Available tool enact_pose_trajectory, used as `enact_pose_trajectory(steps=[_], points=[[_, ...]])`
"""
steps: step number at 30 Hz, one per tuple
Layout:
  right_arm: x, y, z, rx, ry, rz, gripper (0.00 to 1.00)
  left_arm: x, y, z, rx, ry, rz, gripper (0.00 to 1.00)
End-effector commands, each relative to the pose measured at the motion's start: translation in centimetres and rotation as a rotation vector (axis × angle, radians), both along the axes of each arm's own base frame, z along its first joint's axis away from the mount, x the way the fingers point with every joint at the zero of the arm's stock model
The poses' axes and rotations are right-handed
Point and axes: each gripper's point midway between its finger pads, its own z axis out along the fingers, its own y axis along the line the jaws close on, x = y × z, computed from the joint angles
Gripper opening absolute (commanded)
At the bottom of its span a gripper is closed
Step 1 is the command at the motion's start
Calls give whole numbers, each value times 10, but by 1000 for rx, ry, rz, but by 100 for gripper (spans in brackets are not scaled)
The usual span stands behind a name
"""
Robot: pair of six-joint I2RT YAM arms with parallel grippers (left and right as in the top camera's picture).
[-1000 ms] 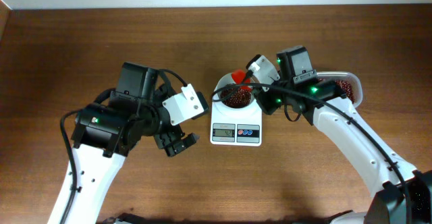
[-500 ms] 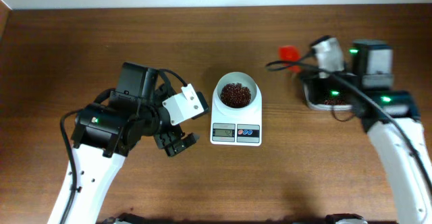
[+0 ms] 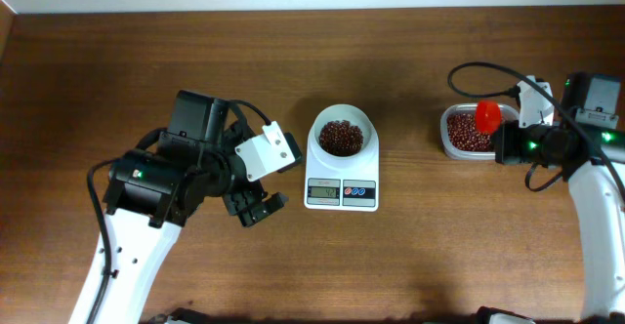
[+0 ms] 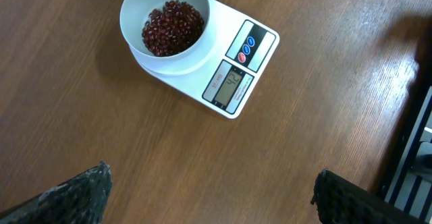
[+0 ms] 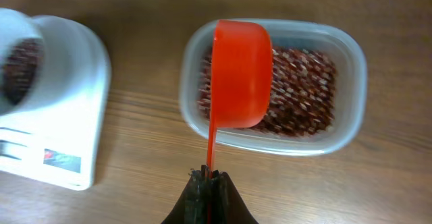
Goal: Scoop and weigh 50g on scale
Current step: 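Move the empty red scoop with the right gripper to the bean tub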
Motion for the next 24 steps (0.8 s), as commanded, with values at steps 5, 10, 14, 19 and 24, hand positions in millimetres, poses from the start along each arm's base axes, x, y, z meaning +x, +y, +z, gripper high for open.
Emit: enact_pose_trajectory(steps=[5,10,14,19,24], points=[[2,-34,-56,-128,177,-80,4,0,-1,7,-11,-22,-19,99],[22,-42,-63,-157,133,-92,4,0,-1,7,-11,-22,-19,99],[21,-58,-79,-231,185,-123,4,0,-1,7,-11,-22,-19,99],[20,-58,-97,-222,234,-117,4,1,-1,7,-11,-22,-19,99],[23,-47,-99,-165,225,-94,4,1,-1,7,-11,-22,-19,99]])
